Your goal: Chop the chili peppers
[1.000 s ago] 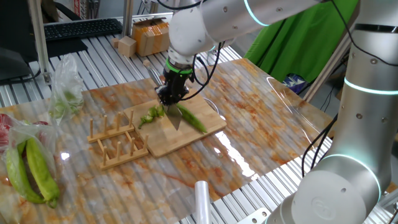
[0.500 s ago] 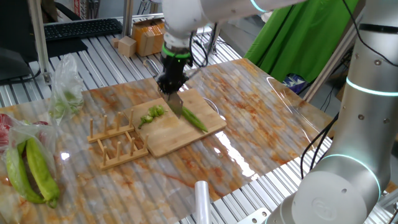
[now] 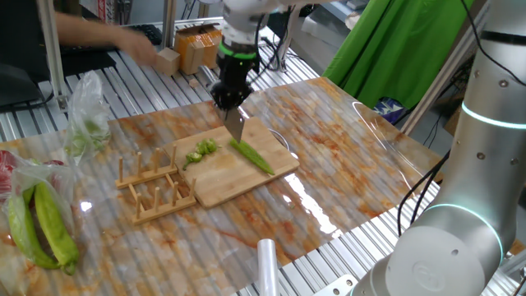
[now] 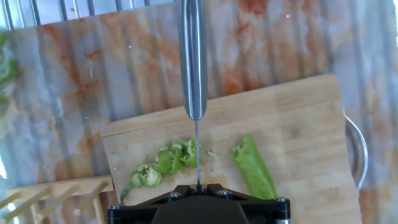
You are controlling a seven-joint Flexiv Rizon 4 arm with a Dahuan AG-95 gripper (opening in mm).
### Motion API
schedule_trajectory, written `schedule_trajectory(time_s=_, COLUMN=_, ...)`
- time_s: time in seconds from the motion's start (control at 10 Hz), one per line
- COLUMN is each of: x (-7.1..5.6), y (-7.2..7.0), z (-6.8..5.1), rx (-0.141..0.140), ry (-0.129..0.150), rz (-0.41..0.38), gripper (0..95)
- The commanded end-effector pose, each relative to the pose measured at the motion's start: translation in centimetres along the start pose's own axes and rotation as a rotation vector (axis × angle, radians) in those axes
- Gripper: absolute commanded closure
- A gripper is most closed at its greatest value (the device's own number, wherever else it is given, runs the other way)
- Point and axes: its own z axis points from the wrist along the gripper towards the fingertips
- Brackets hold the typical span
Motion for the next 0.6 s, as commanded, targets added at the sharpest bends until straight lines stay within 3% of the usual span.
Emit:
schedule_trajectory(time_s=0.1, x=0.2, y=-0.2, z=-1.2, rx=0.007, ry=-0.014, rz=-0.019, gripper=95.0)
schedule_trajectory(time_s=0.2, x=-0.3, y=-0.3, z=-2.0, rx=0.020, ry=0.004, rz=-0.031, gripper=95.0)
schedule_trajectory(time_s=0.3, x=-0.6, y=-0.5, z=-2.6, rx=0.008, ry=0.039, rz=-0.032, gripper=95.0)
schedule_trajectory(time_s=0.5, x=-0.9, y=-0.5, z=-2.9, rx=0.002, ry=0.028, rz=-0.056, gripper=95.0)
schedule_trajectory(time_s=0.6, x=-0.9, y=-0.4, z=-3.0, rx=-0.003, ry=0.008, rz=-0.078, gripper=95.0)
